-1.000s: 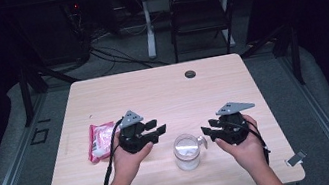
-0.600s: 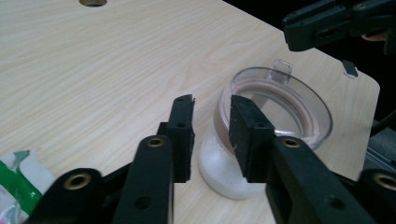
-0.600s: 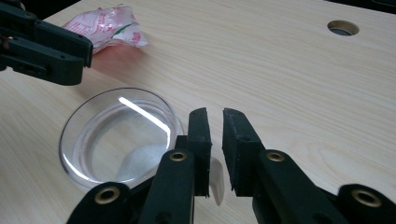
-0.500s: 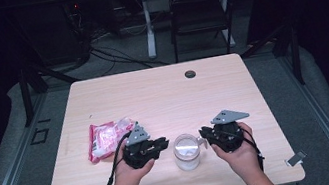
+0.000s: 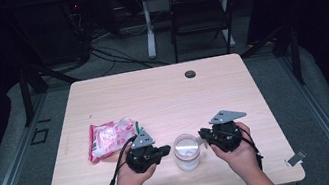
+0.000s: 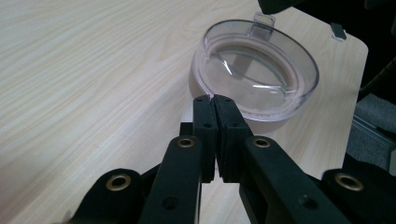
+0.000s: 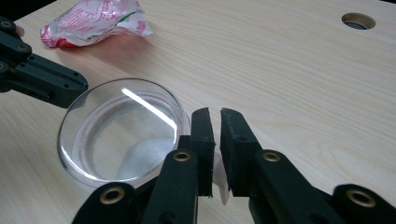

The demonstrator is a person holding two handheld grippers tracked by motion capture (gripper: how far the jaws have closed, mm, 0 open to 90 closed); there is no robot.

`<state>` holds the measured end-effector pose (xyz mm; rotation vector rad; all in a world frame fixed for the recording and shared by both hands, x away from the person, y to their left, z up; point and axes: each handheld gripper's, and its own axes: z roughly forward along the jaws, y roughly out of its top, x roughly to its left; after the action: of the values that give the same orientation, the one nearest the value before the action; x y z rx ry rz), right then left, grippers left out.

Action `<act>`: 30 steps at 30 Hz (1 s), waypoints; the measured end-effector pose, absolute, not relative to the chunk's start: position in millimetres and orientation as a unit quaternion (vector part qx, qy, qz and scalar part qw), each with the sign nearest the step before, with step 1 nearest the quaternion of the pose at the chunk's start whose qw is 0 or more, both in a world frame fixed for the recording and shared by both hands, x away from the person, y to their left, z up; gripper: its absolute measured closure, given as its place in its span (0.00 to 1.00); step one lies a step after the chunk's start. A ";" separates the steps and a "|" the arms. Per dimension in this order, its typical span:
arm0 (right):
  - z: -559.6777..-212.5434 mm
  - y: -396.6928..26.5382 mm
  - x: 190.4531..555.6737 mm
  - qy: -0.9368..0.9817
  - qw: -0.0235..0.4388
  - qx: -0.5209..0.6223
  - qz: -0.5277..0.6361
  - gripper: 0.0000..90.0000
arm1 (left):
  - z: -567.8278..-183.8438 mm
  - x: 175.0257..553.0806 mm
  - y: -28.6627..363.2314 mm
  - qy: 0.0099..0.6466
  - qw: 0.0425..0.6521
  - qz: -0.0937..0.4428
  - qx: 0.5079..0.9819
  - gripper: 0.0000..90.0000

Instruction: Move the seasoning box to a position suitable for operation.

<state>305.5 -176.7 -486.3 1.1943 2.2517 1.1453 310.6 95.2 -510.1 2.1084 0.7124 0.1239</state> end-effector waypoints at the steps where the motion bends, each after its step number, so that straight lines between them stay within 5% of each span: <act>1: -486.5 -177.0 305.6 0.795 0.172 0.421 0.402 0.94 | -510.7 310.3 94.2 0.285 0.440 0.050 0.850 0.99; 30: -487.7 -178.4 305.1 0.793 0.167 0.424 0.405 0.94 | -516.3 308.8 88.0 0.268 0.414 0.039 0.869 1.00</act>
<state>305.1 -178.4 -487.7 1.2059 2.2574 1.1521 308.8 88.0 -516.3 2.1849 0.6728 0.0982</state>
